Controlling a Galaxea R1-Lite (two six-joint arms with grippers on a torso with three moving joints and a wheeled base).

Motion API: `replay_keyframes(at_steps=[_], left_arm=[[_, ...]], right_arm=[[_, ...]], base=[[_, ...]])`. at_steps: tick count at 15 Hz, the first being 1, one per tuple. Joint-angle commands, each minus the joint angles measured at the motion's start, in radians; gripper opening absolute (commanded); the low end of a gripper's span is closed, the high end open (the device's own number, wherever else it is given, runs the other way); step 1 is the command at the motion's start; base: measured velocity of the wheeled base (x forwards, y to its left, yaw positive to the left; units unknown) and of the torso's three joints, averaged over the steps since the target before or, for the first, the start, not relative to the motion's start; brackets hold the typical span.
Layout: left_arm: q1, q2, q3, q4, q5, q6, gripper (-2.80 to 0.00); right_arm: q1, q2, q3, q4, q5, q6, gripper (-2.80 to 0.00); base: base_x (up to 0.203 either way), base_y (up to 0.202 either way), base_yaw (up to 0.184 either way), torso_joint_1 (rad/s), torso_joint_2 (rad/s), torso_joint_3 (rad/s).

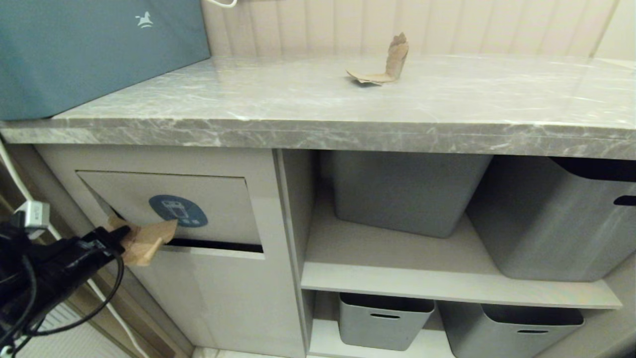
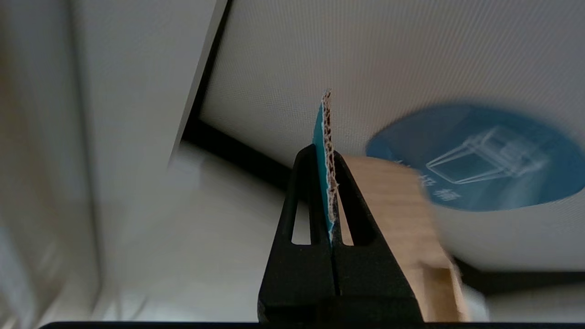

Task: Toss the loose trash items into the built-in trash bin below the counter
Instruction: Put the garbage in the trash can

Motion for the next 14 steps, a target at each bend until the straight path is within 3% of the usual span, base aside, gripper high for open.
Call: replay_keyframes(at_steps=[1,6,11,12,14], left_arm=[[-0.006,0.138,-0.090,-0.040,-0.011,-0.005,-2.80],[-0.086,0.209,-0.179,-0.043,-0.012,0.001,-2.80],[-0.141,0.202,-0.167,-0.046,-0.002,0.013,-2.80],[-0.145,0.200,-0.166,-0.046,-0.002,0.024,0.00],[-0.156,0.199,-0.169,-0.049,-0.002,0.033,0.00]], right_arm=[[0.000,-0.002,0.000,0.000,0.001,0.000,-2.80],[0.000,-0.002,0.000,0.000,0.001,0.000,-2.80],[0.000,-0.002,0.000,0.001,0.001,0.000,-2.80],[0.000,-0.002,0.000,0.001,0.001,0.000,-2.80],[0.000,-0.002,0.000,0.001,0.001,0.000,-2.80]], base=[[0.000,0.000,0.000,0.000,0.00,0.000],[0.000,0.000,0.000,0.000,0.00,0.000],[0.000,0.000,0.000,0.000,0.00,0.000],[0.000,0.000,0.000,0.000,0.00,0.000],[0.000,0.000,0.000,0.000,0.00,0.000]])
